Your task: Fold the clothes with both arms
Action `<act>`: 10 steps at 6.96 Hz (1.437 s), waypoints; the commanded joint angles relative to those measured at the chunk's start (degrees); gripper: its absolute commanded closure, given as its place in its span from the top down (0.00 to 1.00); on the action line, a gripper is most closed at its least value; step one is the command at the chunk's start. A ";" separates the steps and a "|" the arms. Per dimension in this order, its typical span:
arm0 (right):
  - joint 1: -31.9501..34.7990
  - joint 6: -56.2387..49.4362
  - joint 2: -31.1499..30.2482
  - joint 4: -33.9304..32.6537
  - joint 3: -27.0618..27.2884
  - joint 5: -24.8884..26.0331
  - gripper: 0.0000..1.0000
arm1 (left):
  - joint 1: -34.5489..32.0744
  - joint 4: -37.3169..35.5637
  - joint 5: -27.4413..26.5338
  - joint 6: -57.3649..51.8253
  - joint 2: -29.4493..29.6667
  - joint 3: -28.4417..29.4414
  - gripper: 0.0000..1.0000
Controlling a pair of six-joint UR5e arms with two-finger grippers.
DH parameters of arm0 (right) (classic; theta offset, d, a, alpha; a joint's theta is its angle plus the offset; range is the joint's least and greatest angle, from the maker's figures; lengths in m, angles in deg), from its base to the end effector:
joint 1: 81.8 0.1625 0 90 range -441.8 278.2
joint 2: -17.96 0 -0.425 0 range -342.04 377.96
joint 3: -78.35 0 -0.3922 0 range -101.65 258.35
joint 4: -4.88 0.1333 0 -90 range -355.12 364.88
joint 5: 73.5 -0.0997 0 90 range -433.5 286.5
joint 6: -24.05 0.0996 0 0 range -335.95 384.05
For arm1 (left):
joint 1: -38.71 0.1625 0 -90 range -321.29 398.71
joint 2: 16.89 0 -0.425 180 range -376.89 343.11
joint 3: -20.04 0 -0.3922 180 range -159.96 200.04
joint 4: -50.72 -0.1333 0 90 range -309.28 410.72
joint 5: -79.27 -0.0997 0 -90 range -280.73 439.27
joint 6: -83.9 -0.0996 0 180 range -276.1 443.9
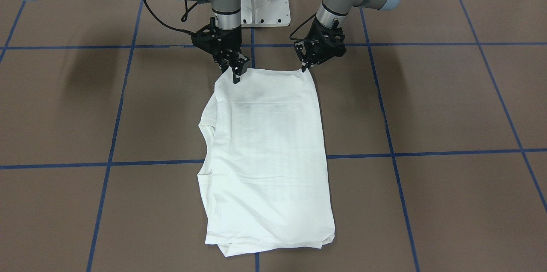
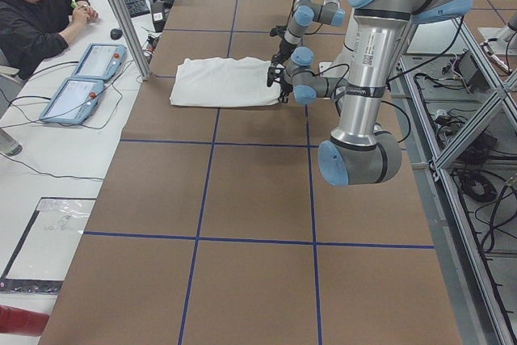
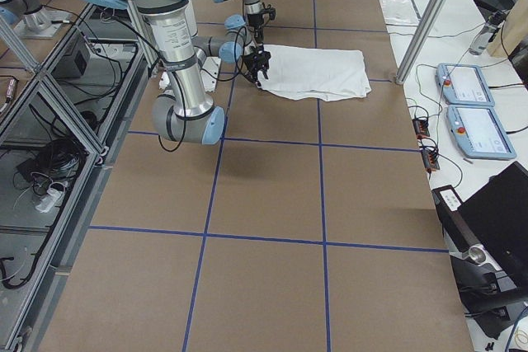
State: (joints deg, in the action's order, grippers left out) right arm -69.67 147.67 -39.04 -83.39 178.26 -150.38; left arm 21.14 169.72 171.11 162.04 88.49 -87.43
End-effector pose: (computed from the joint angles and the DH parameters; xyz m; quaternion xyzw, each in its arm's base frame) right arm -0.6104 -0.2907 0.2509 0.0335 -0.3904 0.3972 0.8299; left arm 0.5108 -0.2982 0.3186 0.1172 0.5005 -0.0345 0.8571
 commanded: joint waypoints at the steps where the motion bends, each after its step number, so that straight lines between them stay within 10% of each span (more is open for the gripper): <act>1: 0.00 -0.21 1.01 0.02 -1.46 0.50 0.66 | 0.00 0.00 0.00 0.00 0.00 -0.20 0.00; 3: 0.00 0.40 1.10 0.46 -1.47 0.84 0.47 | 0.00 -0.09 0.00 -0.09 0.00 -0.37 0.00; 5: 0.00 1.37 1.10 0.72 -1.47 0.94 0.00 | 0.00 0.00 0.00 -0.09 0.00 -0.55 0.00; 8: 1.49 1.19 -0.03 -1.89 3.07 0.76 0.00 | -0.17 -0.61 0.62 -0.70 -0.44 -3.26 0.00; 10: -1.03 2.06 -0.13 -22.37 22.07 0.41 0.00 | 0.00 -11.89 3.23 -0.44 -0.17 -14.10 0.00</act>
State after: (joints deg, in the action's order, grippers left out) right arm -68.96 149.12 -39.07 -94.40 189.55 -149.80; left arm 21.09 164.15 172.52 161.43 88.35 -94.81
